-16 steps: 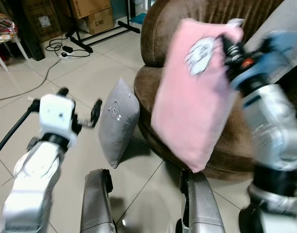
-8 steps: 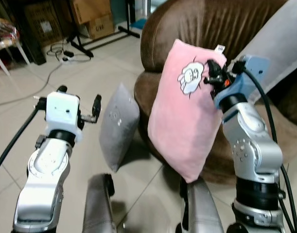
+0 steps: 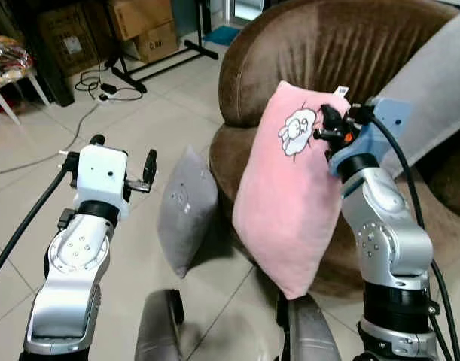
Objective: Move the pillow to the sofa from floor
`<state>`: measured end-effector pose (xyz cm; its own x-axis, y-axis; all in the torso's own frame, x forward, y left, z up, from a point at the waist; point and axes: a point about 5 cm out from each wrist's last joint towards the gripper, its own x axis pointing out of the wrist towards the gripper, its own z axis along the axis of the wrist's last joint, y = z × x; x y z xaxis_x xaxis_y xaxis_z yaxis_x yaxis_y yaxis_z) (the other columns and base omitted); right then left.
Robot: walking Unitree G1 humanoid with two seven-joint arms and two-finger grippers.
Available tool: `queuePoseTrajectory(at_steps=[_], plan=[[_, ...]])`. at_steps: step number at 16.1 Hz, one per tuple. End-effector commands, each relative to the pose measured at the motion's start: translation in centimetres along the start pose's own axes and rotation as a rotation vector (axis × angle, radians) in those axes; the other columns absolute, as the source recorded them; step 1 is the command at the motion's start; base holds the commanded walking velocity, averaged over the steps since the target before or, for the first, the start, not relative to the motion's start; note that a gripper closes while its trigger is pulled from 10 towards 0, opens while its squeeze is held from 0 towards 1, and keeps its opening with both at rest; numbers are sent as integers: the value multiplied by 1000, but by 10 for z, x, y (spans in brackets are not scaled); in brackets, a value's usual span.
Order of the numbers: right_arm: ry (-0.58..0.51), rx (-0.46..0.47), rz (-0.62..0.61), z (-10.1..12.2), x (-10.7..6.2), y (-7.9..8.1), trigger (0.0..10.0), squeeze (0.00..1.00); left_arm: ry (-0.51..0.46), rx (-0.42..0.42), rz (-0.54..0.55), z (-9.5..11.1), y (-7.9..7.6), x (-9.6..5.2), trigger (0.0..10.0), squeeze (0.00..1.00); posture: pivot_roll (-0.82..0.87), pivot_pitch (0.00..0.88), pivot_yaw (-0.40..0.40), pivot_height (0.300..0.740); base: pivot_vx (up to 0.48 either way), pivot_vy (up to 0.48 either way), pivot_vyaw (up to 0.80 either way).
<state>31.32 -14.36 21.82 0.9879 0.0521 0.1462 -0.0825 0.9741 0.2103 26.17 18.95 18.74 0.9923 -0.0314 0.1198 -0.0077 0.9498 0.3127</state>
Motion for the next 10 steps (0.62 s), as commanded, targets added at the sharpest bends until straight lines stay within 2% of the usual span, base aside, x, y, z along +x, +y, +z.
queuePoseTrajectory(at_steps=[1,3,4,10], plan=[[-40,-9,1,9,0,1,10000,0,-5,4,4,1,0,0,10000,0,-88,0,12,642,0,0,0],[-38,-12,-14,7,-2,-1,10000,0,-15,-67,1,0,-4,-1,10000,0,-98,0,22,662,0,0,0],[-29,-11,-29,4,-5,-3,10000,0,-18,-72,-5,1,-6,-2,10000,0,-100,0,24,672,0,0,0],[-15,0,-47,0,-11,-6,10000,0,-25,-32,-28,0,-7,4,10000,0,-107,0,38,732,0,0,0]])
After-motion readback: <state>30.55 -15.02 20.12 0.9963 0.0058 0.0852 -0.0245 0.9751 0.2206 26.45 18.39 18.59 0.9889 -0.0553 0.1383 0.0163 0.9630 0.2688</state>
